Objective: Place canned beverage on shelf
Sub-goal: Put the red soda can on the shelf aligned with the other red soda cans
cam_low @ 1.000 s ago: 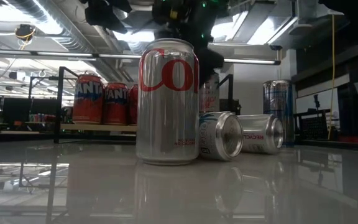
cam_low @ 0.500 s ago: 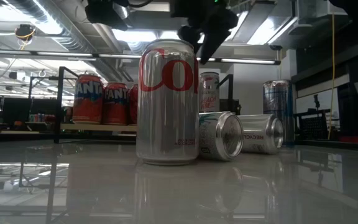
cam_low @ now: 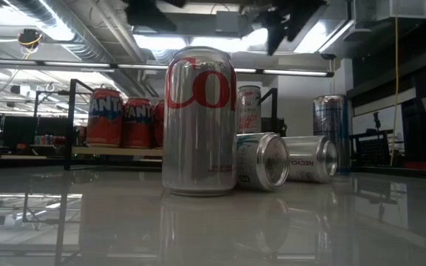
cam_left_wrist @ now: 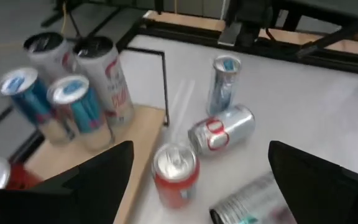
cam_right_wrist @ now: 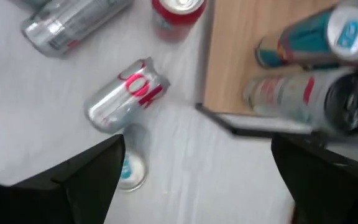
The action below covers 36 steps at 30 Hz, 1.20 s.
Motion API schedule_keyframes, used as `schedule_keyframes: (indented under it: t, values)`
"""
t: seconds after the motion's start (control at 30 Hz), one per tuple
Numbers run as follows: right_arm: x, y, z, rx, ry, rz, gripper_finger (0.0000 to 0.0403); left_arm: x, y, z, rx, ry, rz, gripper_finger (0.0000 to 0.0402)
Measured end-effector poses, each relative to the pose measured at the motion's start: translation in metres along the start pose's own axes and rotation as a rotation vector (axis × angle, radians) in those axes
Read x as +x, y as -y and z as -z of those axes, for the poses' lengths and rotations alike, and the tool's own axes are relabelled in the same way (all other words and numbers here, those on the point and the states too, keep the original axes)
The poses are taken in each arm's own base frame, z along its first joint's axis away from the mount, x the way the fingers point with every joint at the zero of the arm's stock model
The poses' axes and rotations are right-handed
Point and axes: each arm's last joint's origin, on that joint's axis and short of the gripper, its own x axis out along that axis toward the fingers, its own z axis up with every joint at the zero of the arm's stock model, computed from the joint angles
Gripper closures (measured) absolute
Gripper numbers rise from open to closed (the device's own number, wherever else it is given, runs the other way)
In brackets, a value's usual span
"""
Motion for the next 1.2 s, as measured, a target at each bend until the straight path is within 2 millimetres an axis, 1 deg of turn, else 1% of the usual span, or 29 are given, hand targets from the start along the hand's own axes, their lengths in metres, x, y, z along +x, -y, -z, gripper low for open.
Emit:
schedule_keyframes:
  t: [0.13, 0.3, 0.43, 0.57, 0.7, 0.77, 0.93, 1.2]
  values:
    - [-0.01, -0.014, 0.031, 0.06, 0.071, 0.028, 0.0008, 0.023, -0.007, -0.006, 0.046, 0.039, 0.019, 0.0037]
    - [-0.012, -0.03, 0.069, 0.128, 0.206, 0.083, 0.0008, 0.052, -0.02, -0.009, 0.061, 0.05, 0.016, 0.0037]
    - [-0.012, -0.04, 0.092, 0.171, 0.299, 0.109, 0.0008, 0.074, -0.027, -0.002, 0.064, 0.006, -0.006, 0.0037]
    - [-0.009, -0.046, 0.106, 0.222, 0.353, 0.117, 0.0008, 0.095, -0.026, 0.01, 0.079, -0.069, -0.001, 0.0037]
    - [-0.005, -0.049, 0.112, 0.246, 0.388, 0.121, 0.0008, 0.113, -0.021, 0.023, 0.108, -0.136, 0.063, 0.0037]
    - [-0.003, -0.048, 0.112, 0.246, 0.398, 0.123, 0.0008, 0.12, -0.018, 0.029, 0.114, -0.165, 0.066, 0.0037]
    - [0.003, -0.047, 0.11, 0.246, 0.397, 0.122, 0.0008, 0.133, -0.017, 0.039, 0.123, -0.213, 0.06, 0.0037]
    - [0.012, -0.048, 0.112, 0.247, 0.366, 0.113, 0.0008, 0.134, -0.019, 0.044, 0.128, -0.256, 0.034, 0.0037]
